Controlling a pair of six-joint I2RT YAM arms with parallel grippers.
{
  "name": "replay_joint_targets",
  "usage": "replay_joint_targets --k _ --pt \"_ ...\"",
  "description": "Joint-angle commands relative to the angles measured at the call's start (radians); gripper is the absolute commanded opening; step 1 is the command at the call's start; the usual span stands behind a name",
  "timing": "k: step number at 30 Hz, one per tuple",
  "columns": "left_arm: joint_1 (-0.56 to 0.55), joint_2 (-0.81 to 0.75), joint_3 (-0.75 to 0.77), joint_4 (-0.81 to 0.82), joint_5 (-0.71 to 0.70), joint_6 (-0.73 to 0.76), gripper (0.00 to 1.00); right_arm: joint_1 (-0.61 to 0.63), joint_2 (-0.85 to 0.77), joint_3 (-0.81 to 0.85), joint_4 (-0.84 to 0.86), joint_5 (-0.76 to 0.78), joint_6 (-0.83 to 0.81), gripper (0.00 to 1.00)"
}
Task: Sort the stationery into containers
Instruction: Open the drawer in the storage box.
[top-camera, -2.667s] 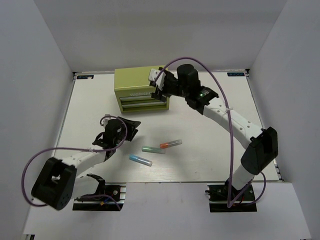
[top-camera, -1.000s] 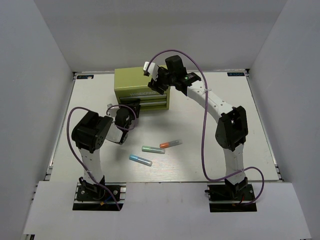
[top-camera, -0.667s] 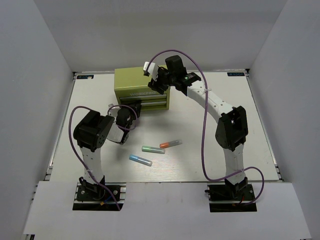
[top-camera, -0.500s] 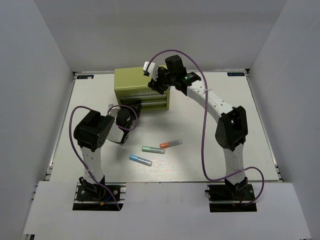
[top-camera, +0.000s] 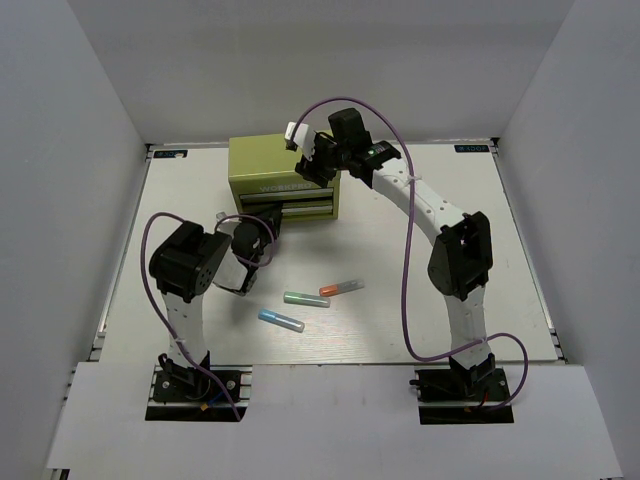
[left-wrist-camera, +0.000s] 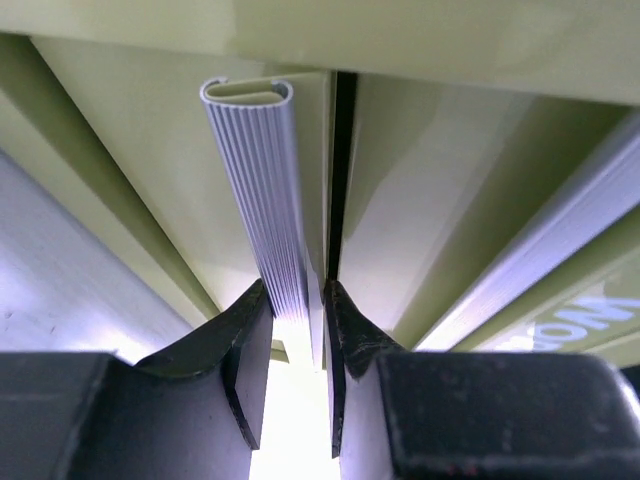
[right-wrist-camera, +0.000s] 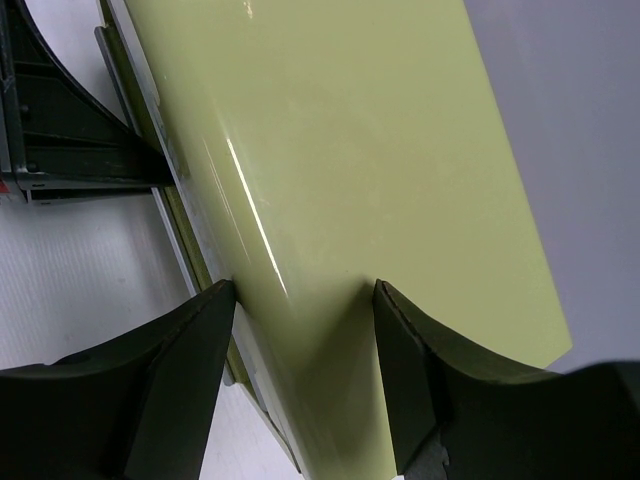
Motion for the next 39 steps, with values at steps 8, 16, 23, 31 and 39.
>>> replay_joint_targets --k 8,16,23,31,39 --pt "-0.005 -0.127 -0.117 0.006 0.015 0.066 0.10 -0.002 0.055 0.031 -0.081 0.050 0.023 0.62" --pt "-0.005 -0.247 -0.198 -0.054 0.056 0.121 0.09 -0.003 0.070 0.047 -0.085 0.064 0.036 0.62" --pt "-0.005 -0.298 -0.198 -0.146 0.085 0.132 0.41 -0.006 0.057 0.047 -0.099 0.046 0.029 0.73" --pt "0.008 -0.450 -0.140 -0.355 0.107 0.168 0.82 -0.008 -0.129 -0.102 -0.061 -0.008 -0.003 0.80" --pt "0.008 -0.693 -0.149 -0.630 0.246 0.285 0.88 -0.017 -0.339 -0.358 -0.052 -0.058 -0.056 0.84"
